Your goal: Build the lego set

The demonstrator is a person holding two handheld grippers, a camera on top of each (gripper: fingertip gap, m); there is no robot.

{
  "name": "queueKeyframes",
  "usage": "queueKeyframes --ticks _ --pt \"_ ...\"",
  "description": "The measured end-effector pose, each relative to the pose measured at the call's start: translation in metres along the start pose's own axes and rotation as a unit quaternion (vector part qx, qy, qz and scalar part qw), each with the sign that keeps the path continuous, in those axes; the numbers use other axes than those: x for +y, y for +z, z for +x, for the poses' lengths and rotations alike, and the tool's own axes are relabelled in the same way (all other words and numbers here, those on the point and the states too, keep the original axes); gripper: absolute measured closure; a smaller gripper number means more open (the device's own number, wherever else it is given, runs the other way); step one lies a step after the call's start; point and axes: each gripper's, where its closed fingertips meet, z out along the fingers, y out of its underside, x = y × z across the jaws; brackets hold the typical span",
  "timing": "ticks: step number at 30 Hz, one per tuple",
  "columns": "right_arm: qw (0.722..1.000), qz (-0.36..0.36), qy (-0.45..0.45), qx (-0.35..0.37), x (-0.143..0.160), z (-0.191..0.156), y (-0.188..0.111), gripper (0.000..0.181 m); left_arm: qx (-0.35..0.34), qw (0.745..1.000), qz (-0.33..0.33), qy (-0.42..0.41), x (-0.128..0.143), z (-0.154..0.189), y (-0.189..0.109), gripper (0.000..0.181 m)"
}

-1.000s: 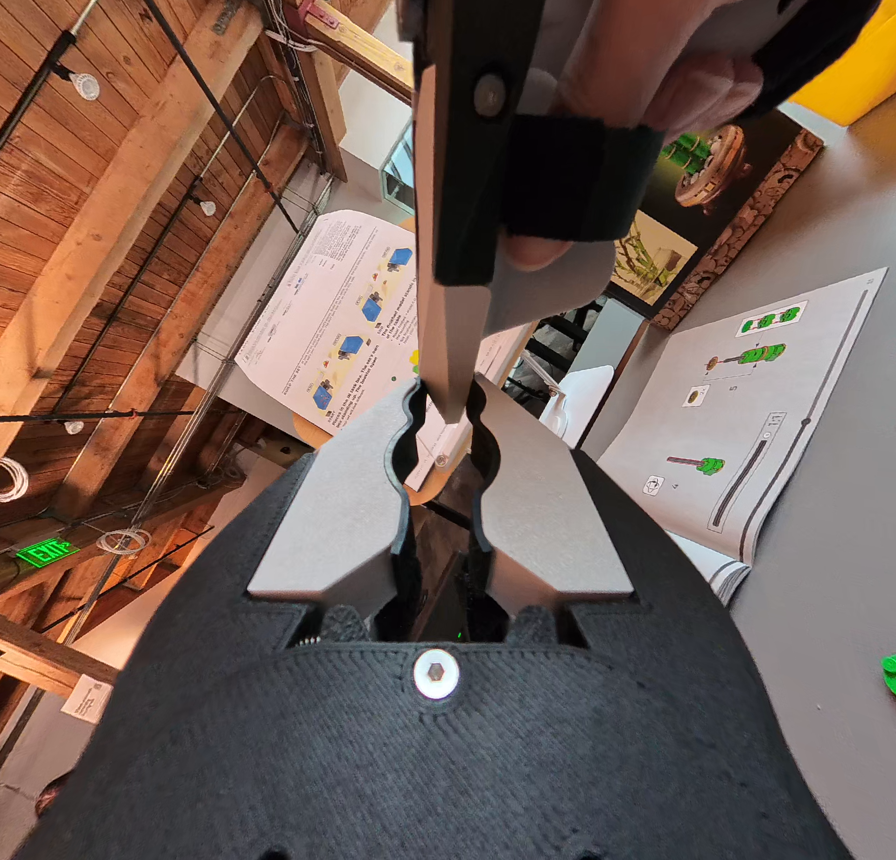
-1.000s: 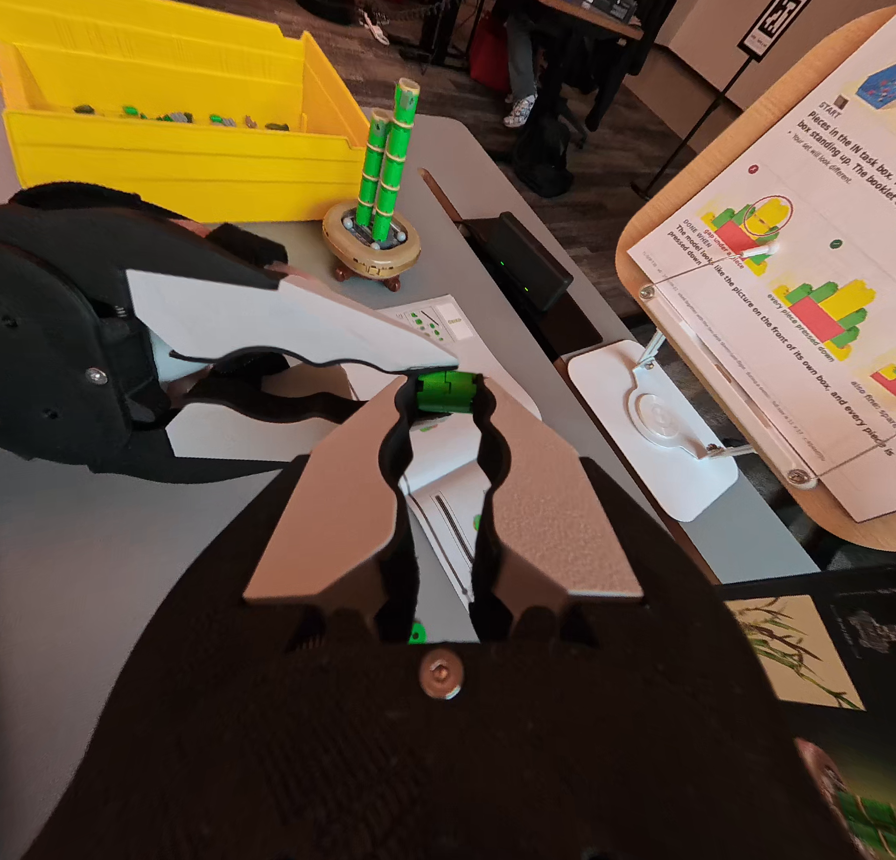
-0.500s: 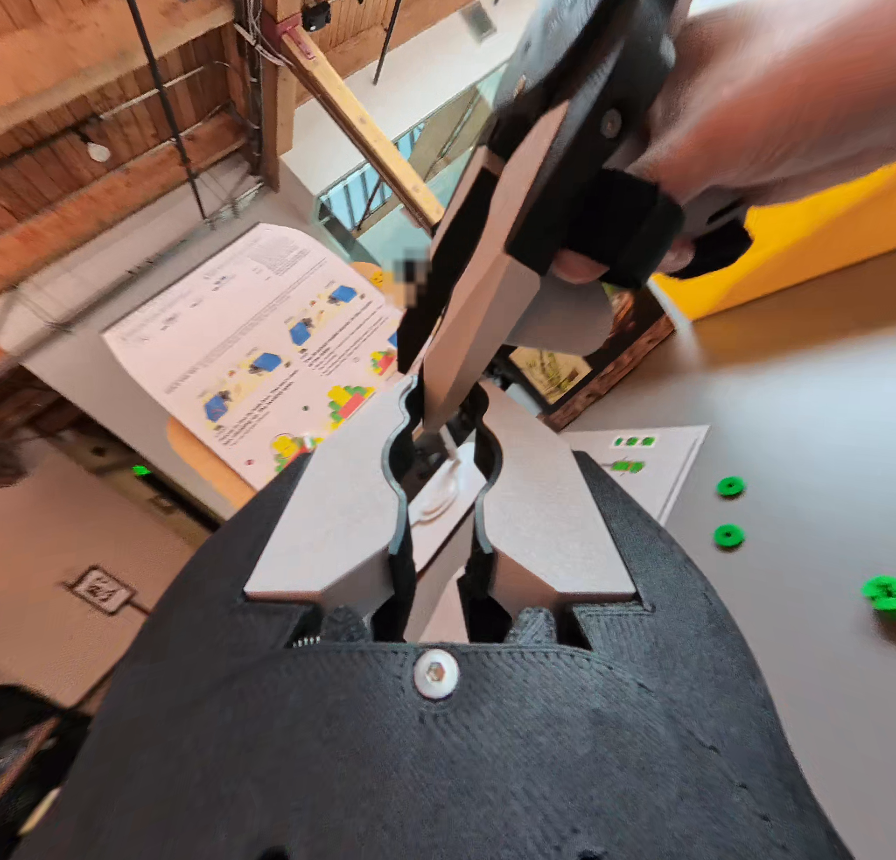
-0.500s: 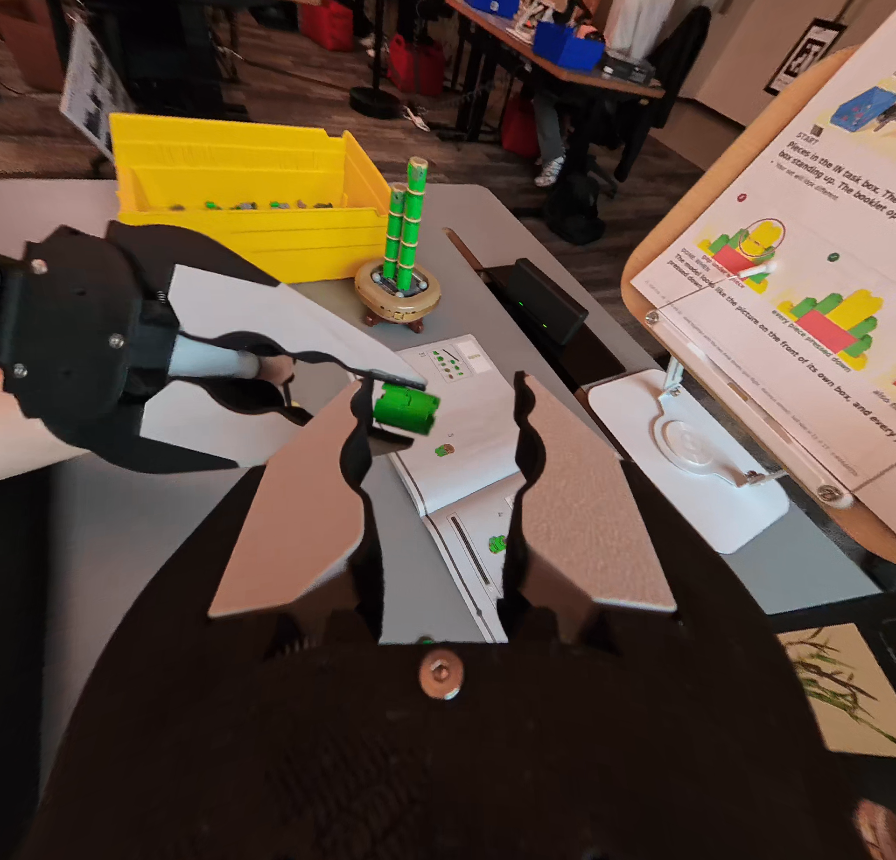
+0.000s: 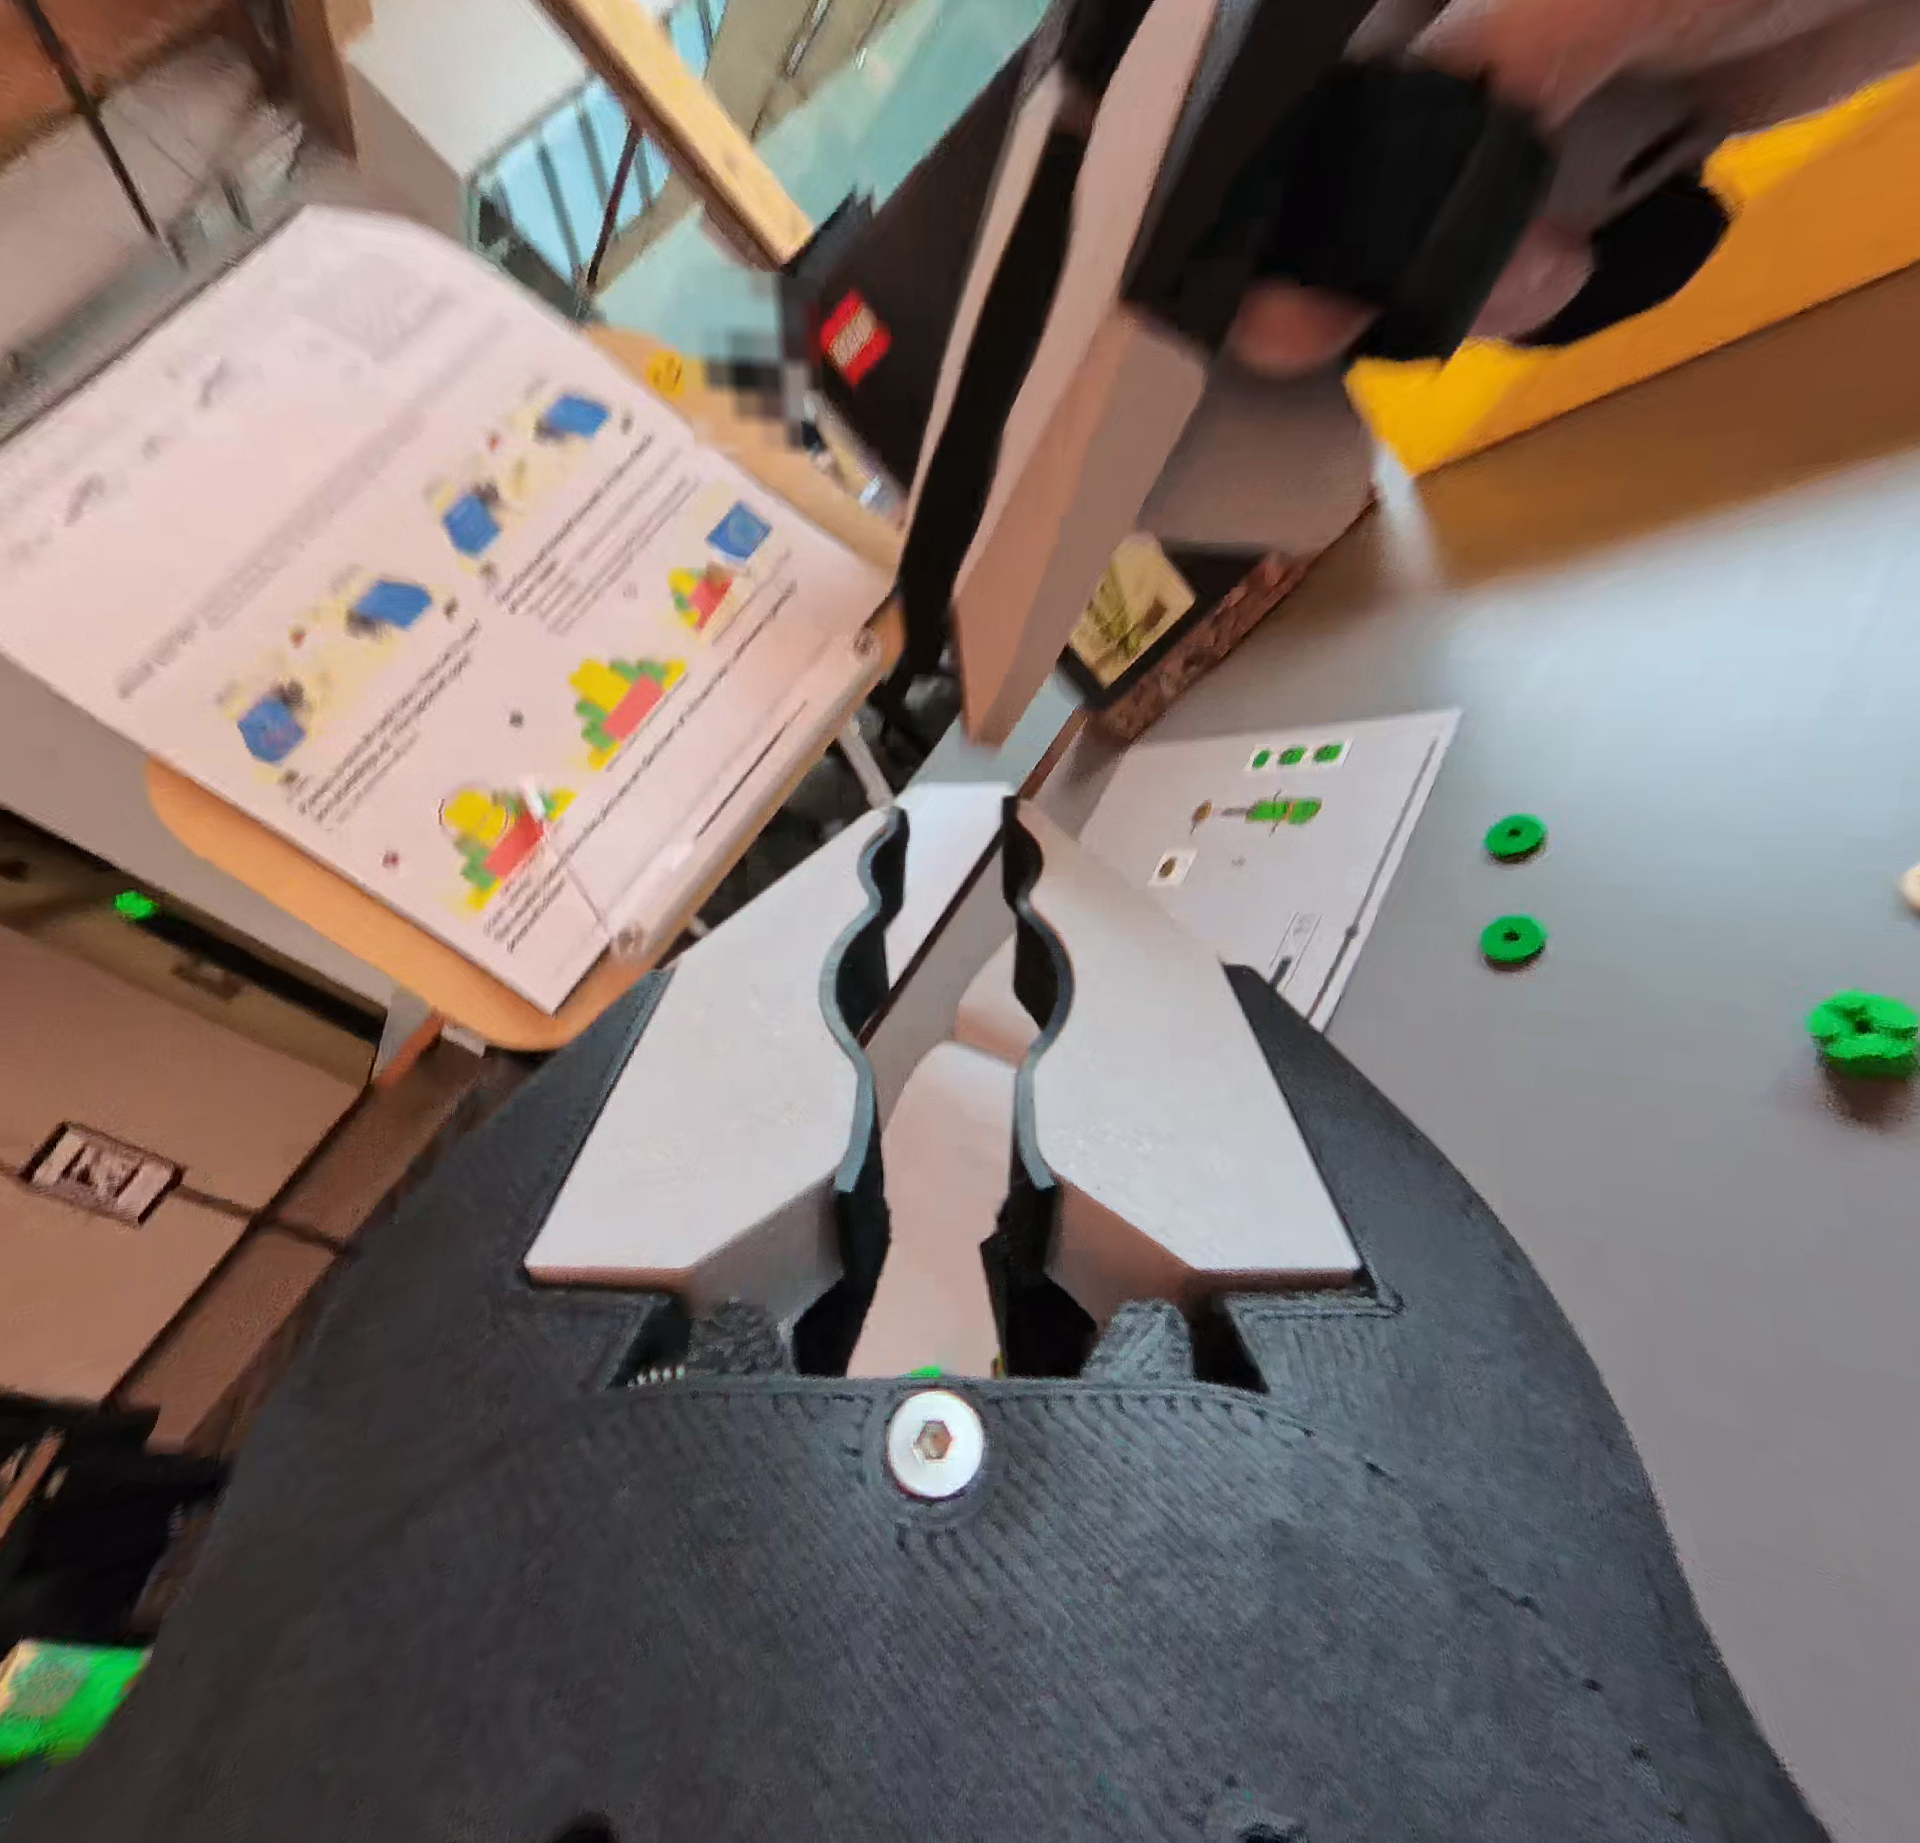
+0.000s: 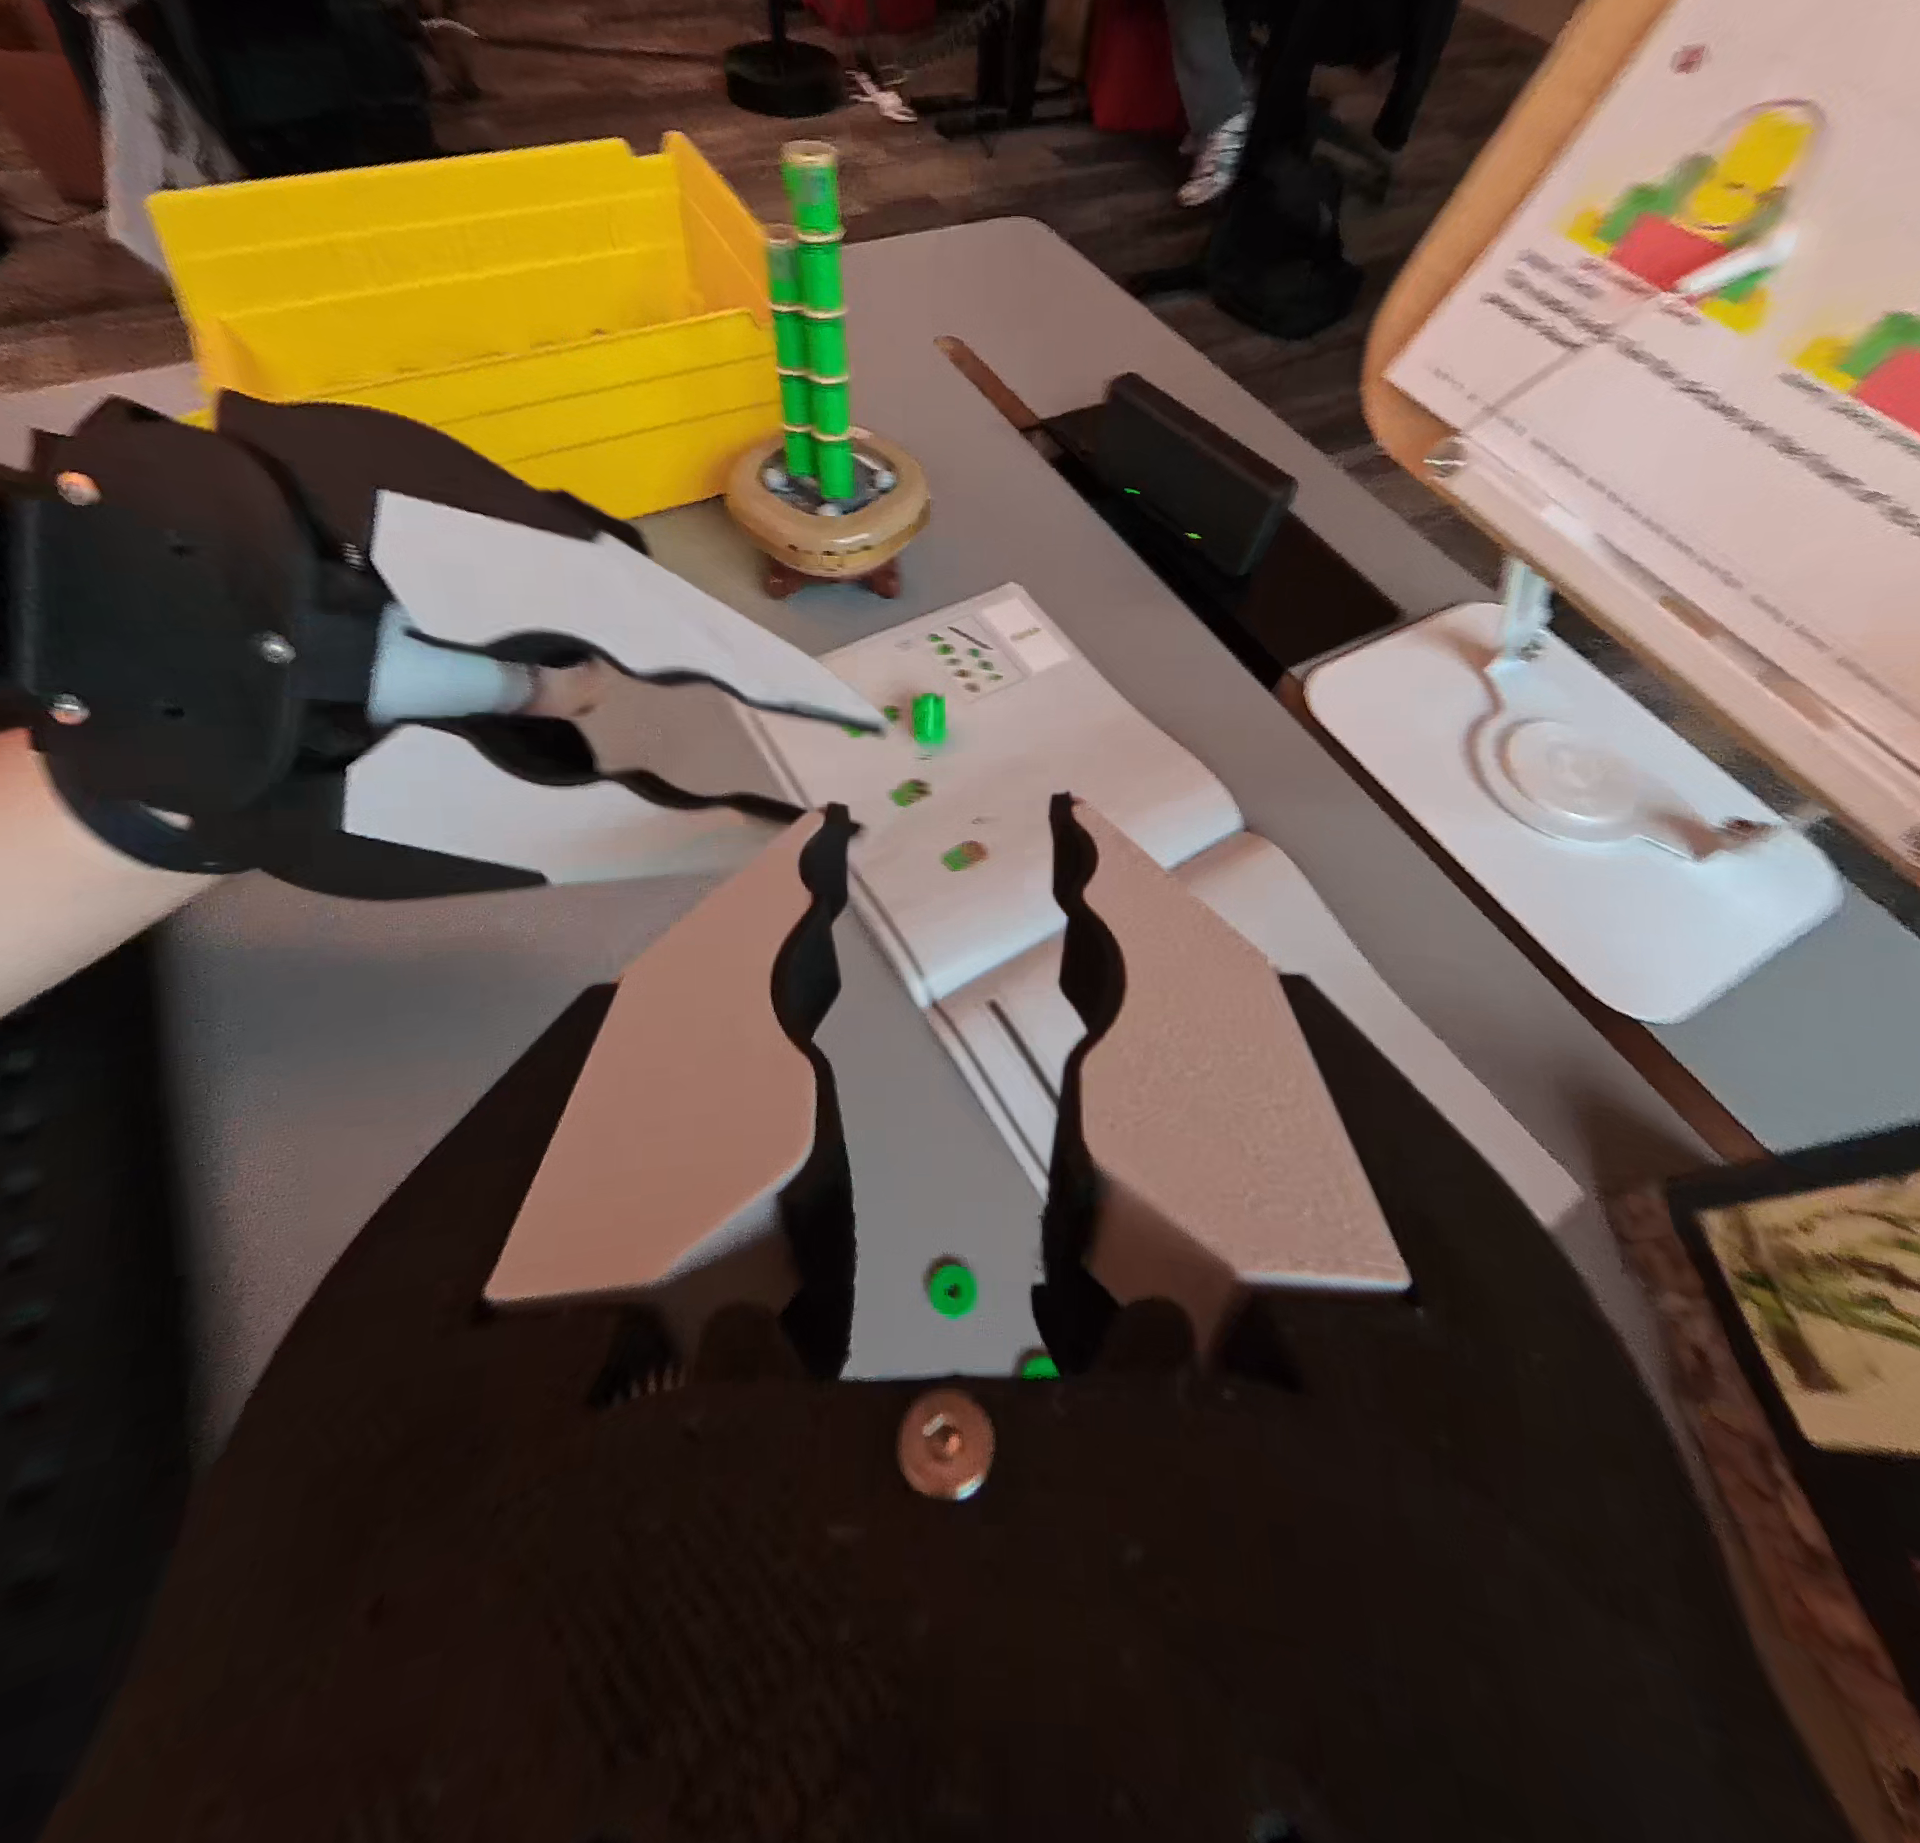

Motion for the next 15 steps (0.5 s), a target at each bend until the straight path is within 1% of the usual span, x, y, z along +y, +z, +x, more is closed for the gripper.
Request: queueKeyframes --ticks 1,2,4,7,10,12,15 --pt "1.0 0.004 0.007 0.02 0.002 0.012 -0.005 0.142 0.001 1.0 -0.012 -0.008 0.007 -0.003 0.001 0.163" --pt "0.999 0.01 0.018 0.026 0.005 0.02 -0.01 0.142 0.011 1.0 -0.017 -0.02 0.011 -0.003 0.0 0.17" --pt "0.998 0.028 0.051 0.008 0.006 0.026 -0.017 0.142 0.02 0.998 -0.01 -0.059 0.011 -0.006 -0.001 0.176" --pt "0.993 0.064 0.096 -0.006 0.001 0.034 -0.024 0.144 0.029 0.994 0.006 -0.107 0.007 -0.012 -0.003 0.176" --pt "0.992 0.078 0.1 -0.005 -0.003 0.038 -0.028 0.144 -0.004 0.992 0.023 -0.121 0.006 -0.03 -0.011 0.178" --pt "0.994 0.071 0.087 0.015 -0.001 0.043 -0.031 0.144 -0.038 0.988 0.058 -0.139 -0.003 -0.05 -0.023 0.181" --pt "0.995 0.061 0.076 0.034 0.003 0.049 -0.035 0.144 -0.092 0.973 0.122 -0.173 -0.018 -0.083 -0.05 0.181"
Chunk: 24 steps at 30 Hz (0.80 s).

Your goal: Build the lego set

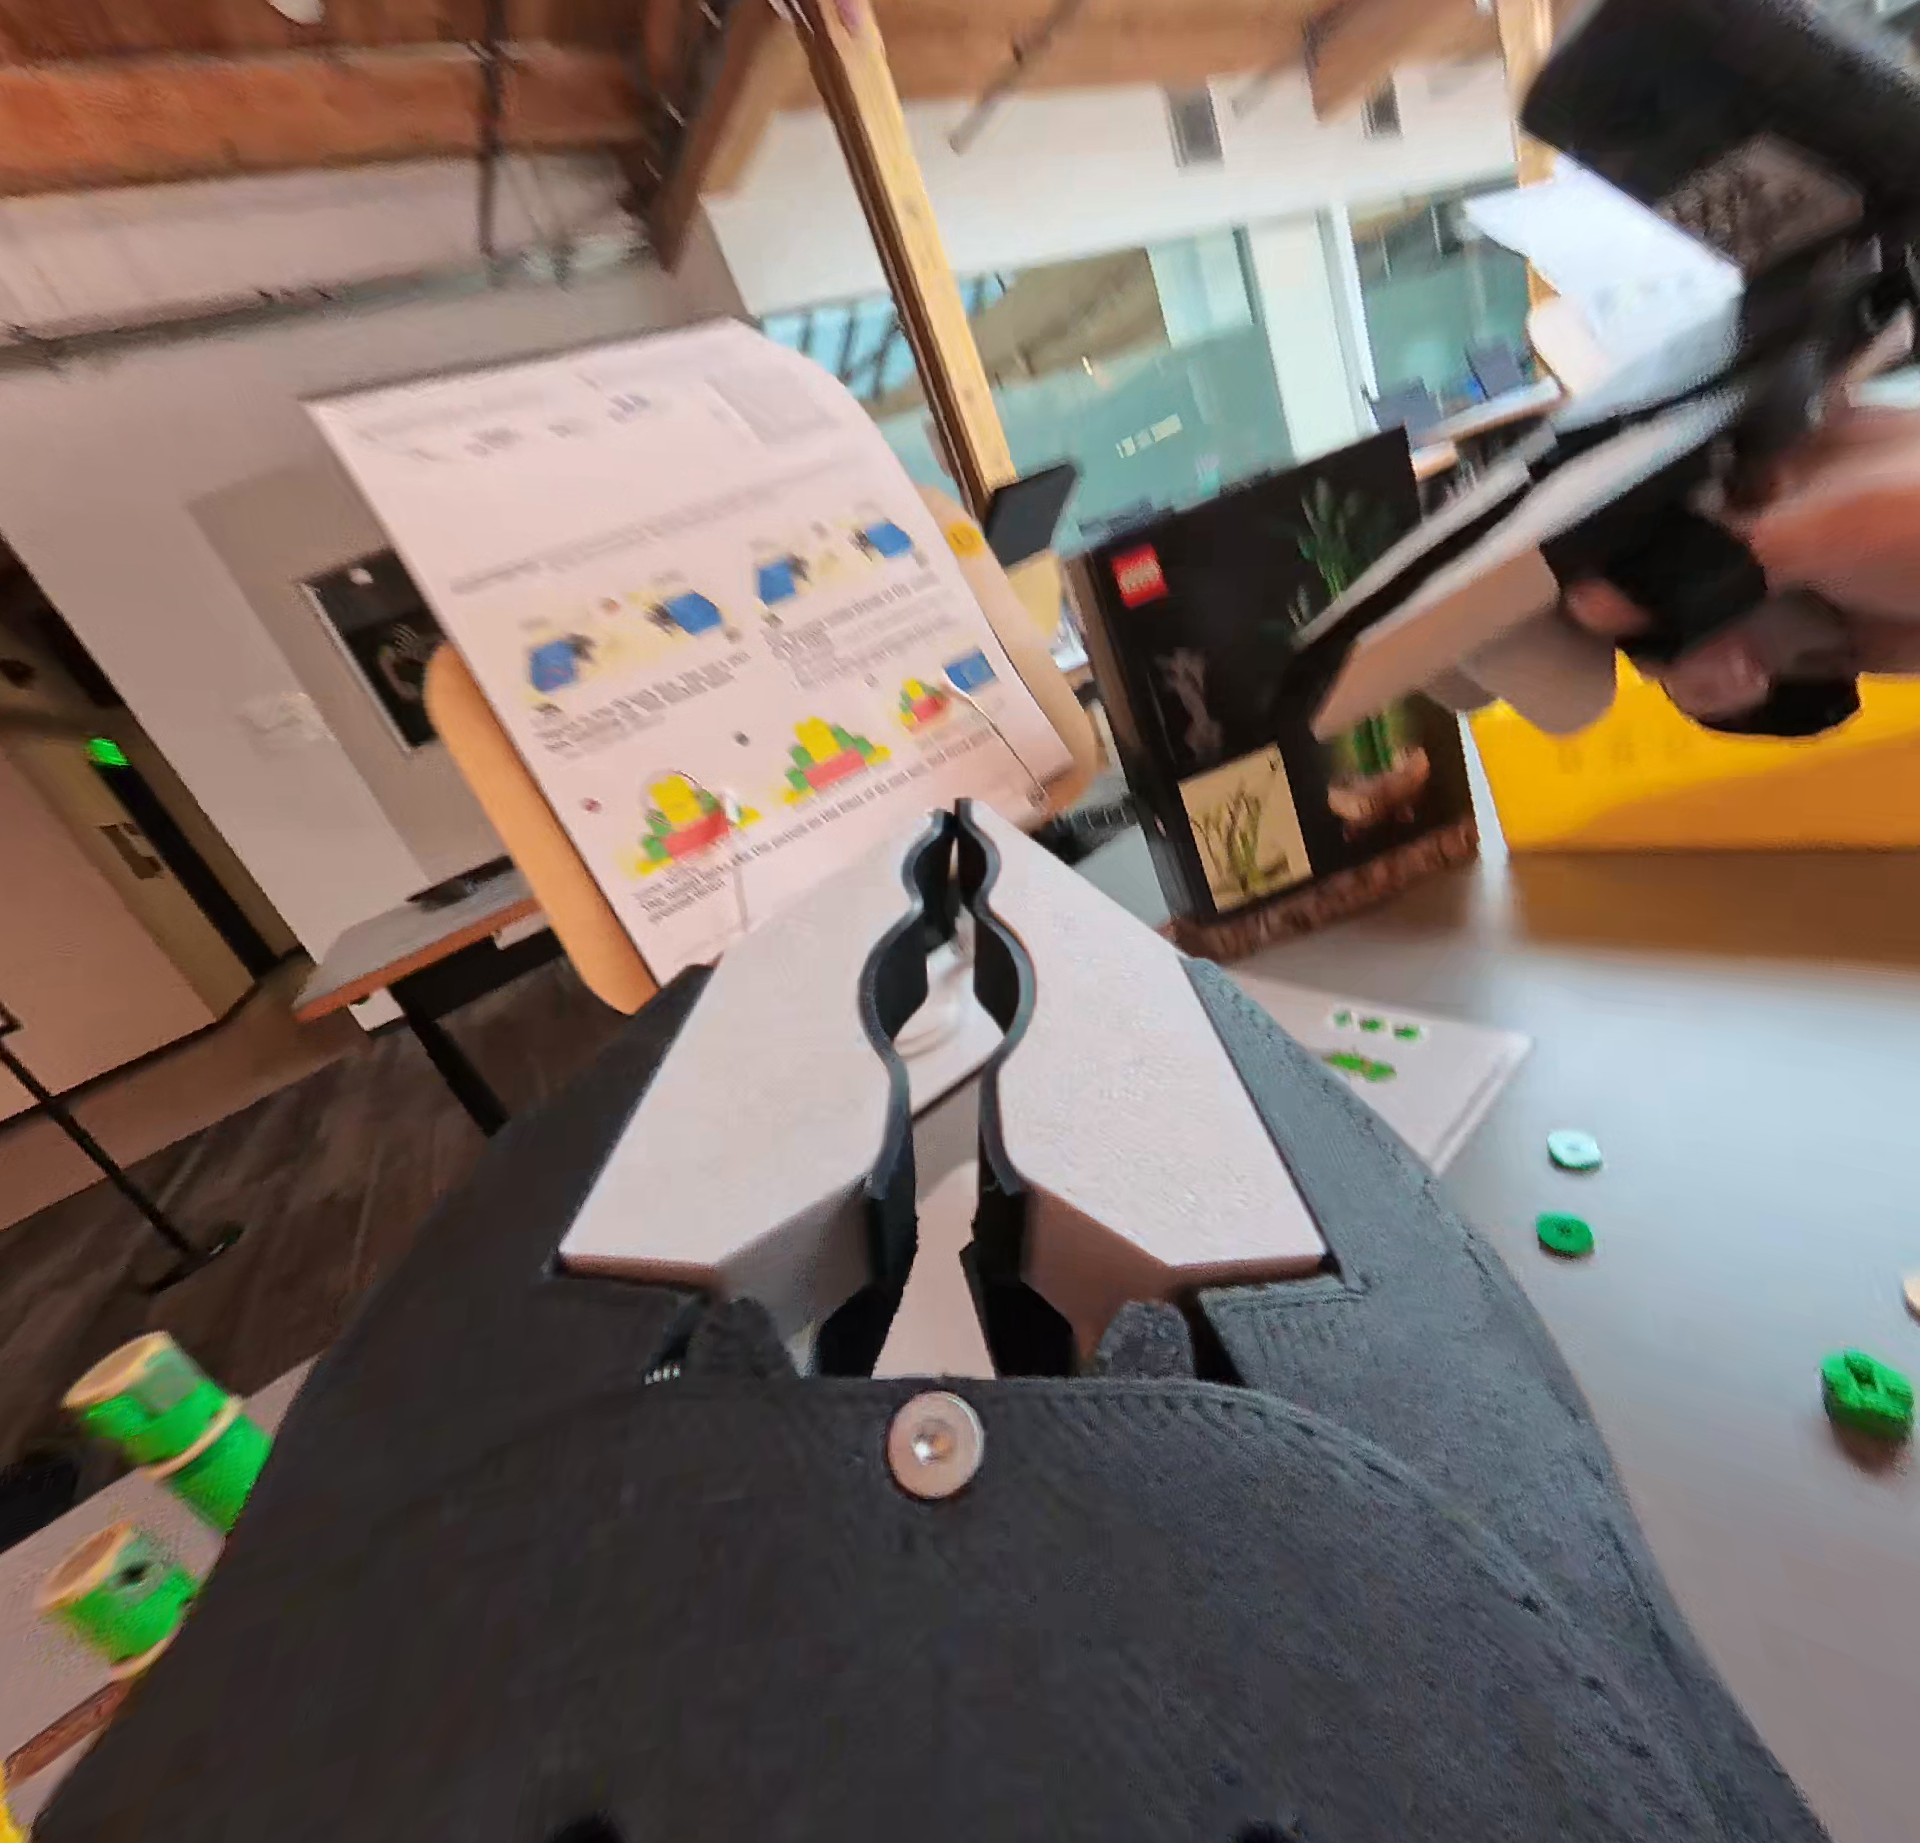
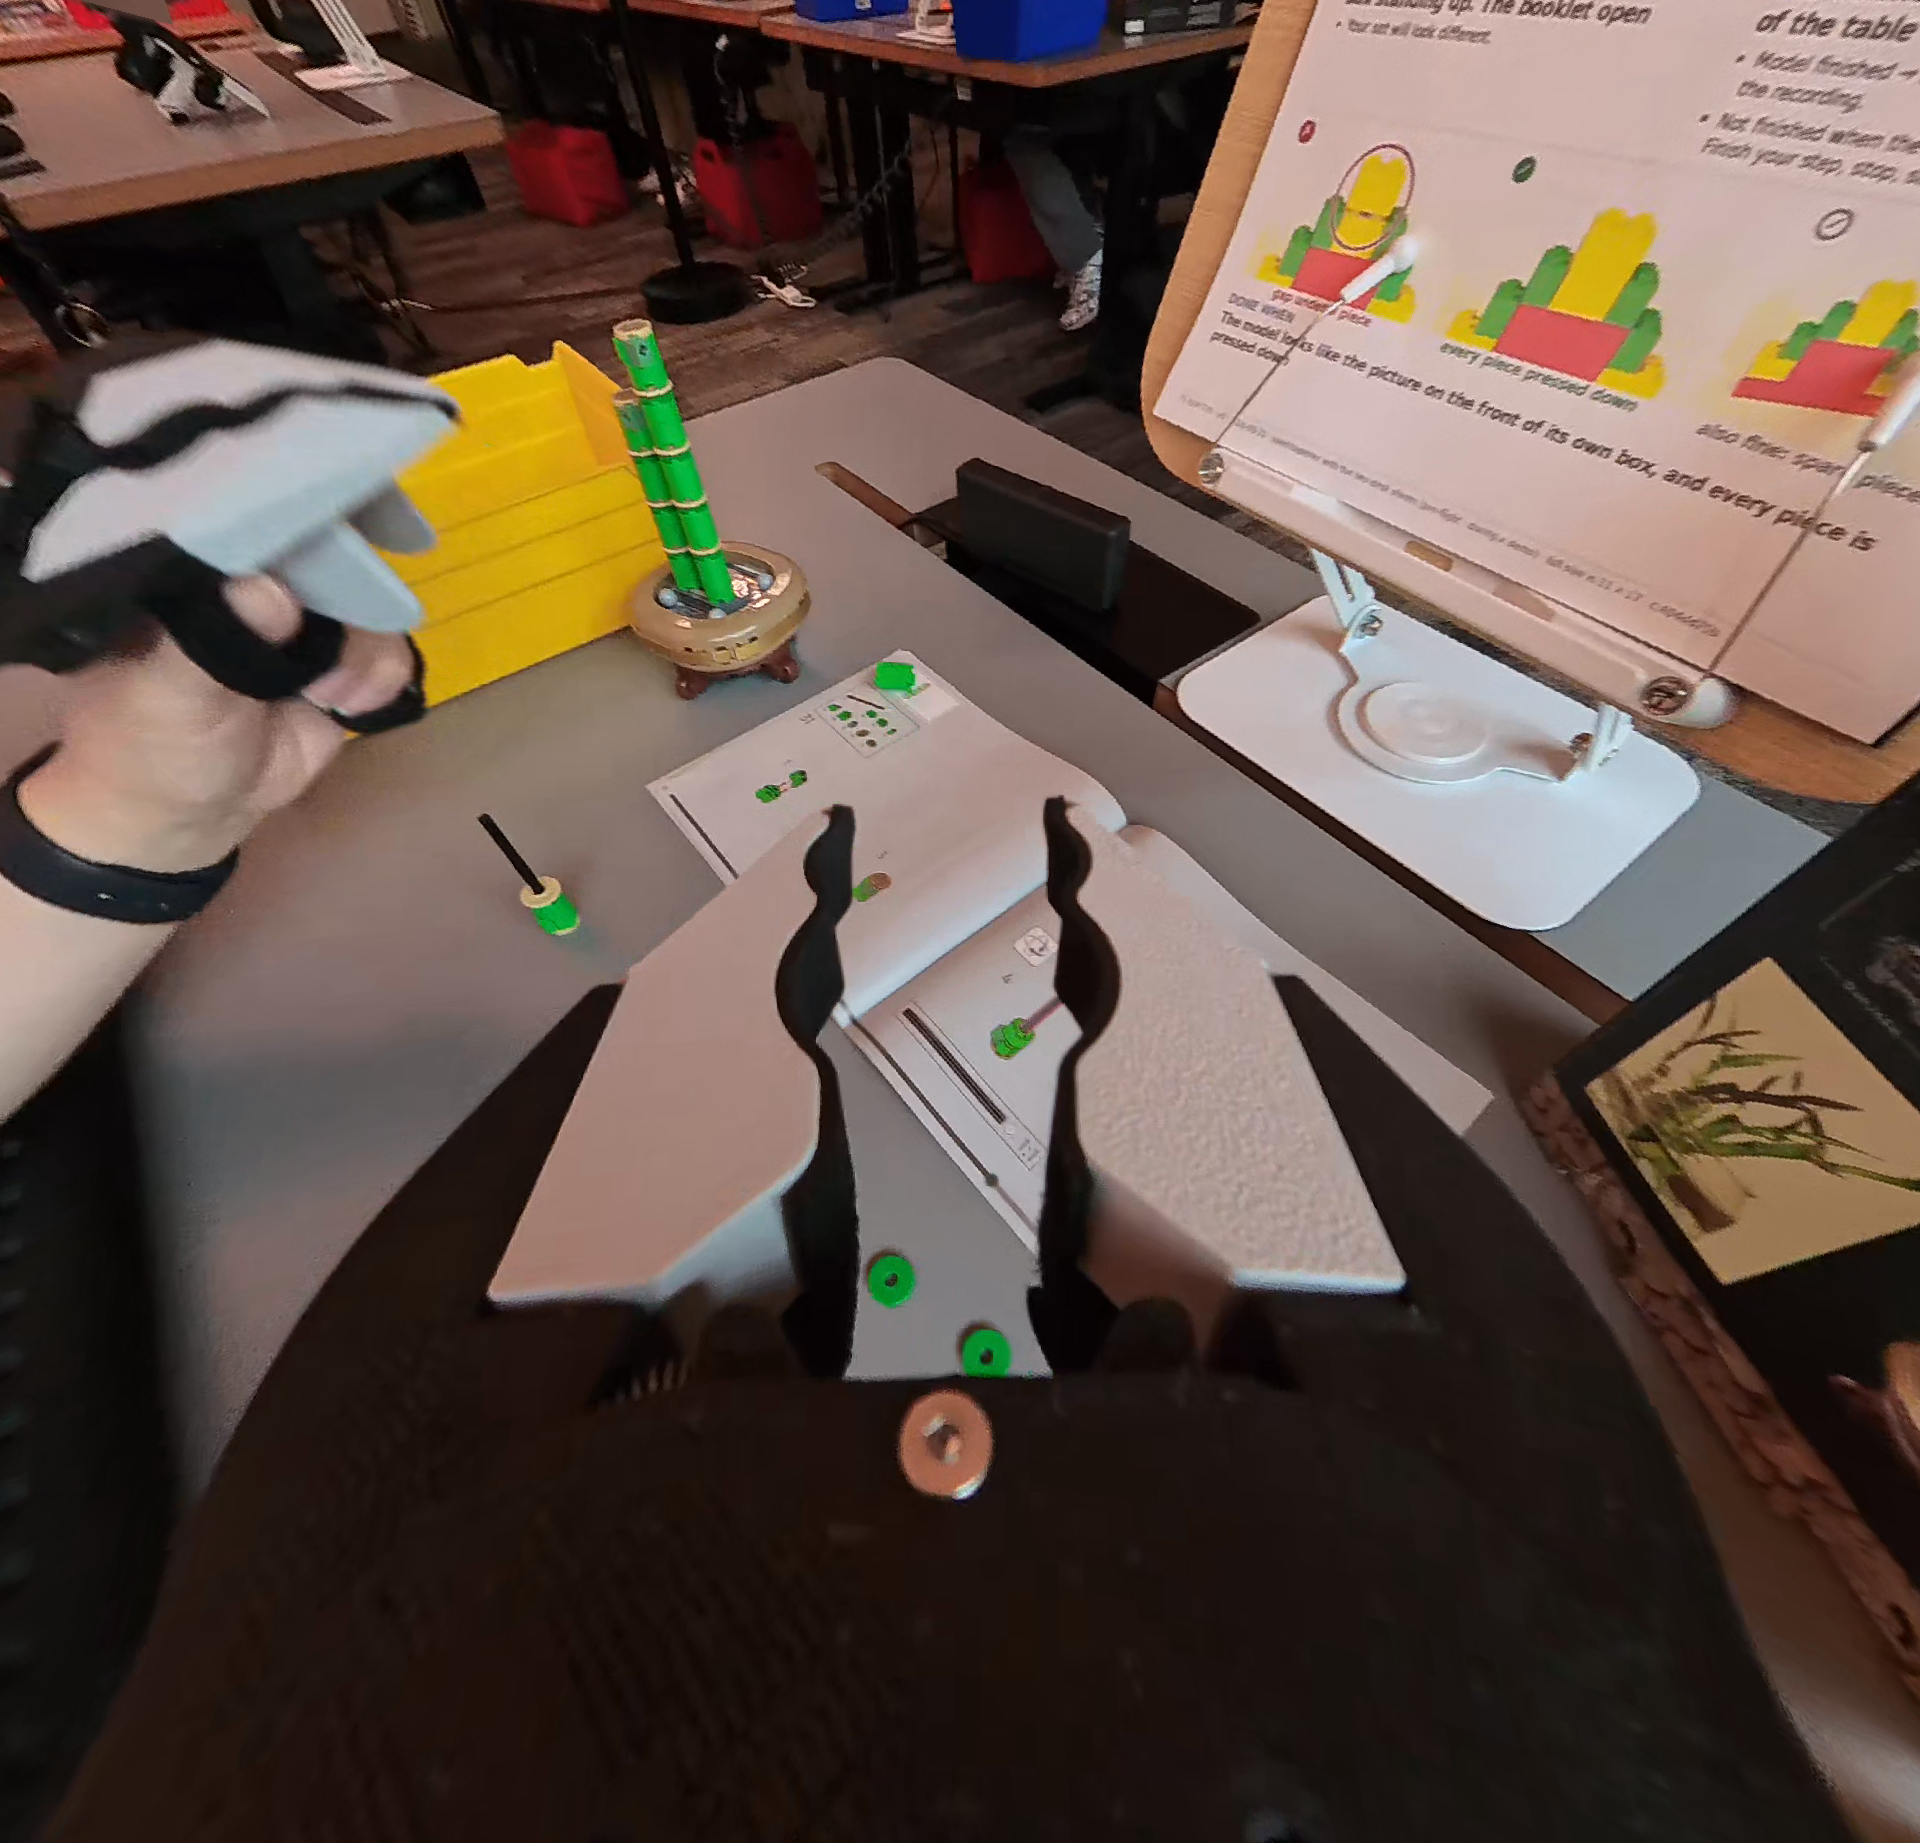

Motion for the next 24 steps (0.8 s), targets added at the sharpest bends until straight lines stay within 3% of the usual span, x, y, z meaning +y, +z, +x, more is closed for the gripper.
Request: queueKeyframes --ticks 5,9,24 --pt "1.0 0.01 0.006 0.011 -0.003 0.007 -0.009 0.144 -0.087 0.995 0.048 -0.001 -0.017 -0.05 -0.029 0.181" --pt "1.0 0.005 0.004 0.018 0.0 0.01 -0.011 0.145 -0.109 0.992 0.064 -0.022 -0.02 -0.068 -0.04 0.181" --pt "0.999 -0.039 -0.003 0.001 0.02 0.004 0.007 0.144 -0.078 0.995 0.054 -0.037 -0.018 -0.058 -0.031 0.181"
